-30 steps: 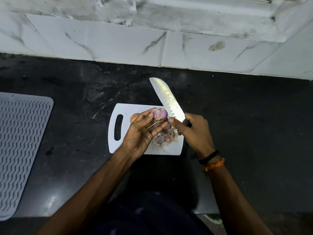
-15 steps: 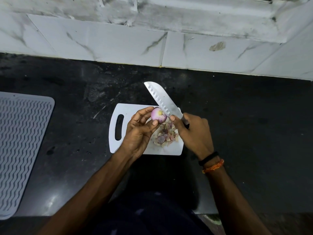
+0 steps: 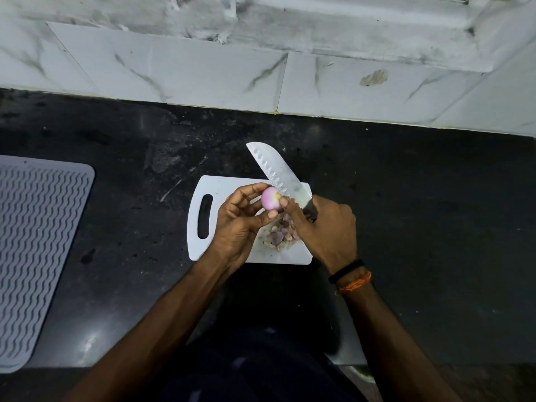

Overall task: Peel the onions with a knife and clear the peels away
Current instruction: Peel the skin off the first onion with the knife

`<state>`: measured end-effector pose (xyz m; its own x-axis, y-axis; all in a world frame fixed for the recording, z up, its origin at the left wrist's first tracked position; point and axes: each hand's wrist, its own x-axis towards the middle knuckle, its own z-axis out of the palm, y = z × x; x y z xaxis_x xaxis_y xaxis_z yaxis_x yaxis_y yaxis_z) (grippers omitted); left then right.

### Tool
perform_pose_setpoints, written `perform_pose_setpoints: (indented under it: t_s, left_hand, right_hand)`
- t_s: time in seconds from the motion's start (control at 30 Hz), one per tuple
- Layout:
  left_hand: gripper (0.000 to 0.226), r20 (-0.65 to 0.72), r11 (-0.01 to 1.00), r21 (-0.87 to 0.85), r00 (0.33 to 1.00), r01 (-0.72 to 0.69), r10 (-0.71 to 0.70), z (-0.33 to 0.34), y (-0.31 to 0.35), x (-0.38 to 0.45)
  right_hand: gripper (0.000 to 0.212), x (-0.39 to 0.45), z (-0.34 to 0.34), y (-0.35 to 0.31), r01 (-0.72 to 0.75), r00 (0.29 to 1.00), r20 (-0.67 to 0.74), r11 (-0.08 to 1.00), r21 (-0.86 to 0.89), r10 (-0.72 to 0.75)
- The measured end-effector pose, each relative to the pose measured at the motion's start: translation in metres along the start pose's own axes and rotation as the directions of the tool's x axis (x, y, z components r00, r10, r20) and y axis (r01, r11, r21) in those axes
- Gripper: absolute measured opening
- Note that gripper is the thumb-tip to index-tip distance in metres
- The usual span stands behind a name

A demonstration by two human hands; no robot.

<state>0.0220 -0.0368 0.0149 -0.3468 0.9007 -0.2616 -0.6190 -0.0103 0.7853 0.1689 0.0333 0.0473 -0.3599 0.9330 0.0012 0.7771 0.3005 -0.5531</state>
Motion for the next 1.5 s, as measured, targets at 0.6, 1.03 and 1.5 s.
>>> perform_pose_setpoints:
  t_s: [0.6, 1.03, 1.5]
  left_hand:
    - [0.070, -0.047, 0.989, -0.102, 0.992, 0.108, -0.113, -0.010, -0.012, 0.008]
    - [0.057, 0.090, 0.961, -0.222, 0.985, 0.167, -0.150, -0.001, -0.003, 0.001]
    - [0.089, 0.020, 0.977, -0.176, 0.992, 0.123, -0.121, -0.004, -0.004, 0.002]
  right_hand:
    - [0.012, 0.008, -0.016, 0.012, -0.102, 0.978, 0.204, 0.958, 0.270, 0.046]
    - [0.056, 0.011, -0.014, 0.003, -0.034, 0.993, 0.122, 0.967, 0.253, 0.003]
    - [0.069, 0.007, -0.012, 0.003, 0.079, 0.990, 0.106, 0.983, 0.166, -0.098]
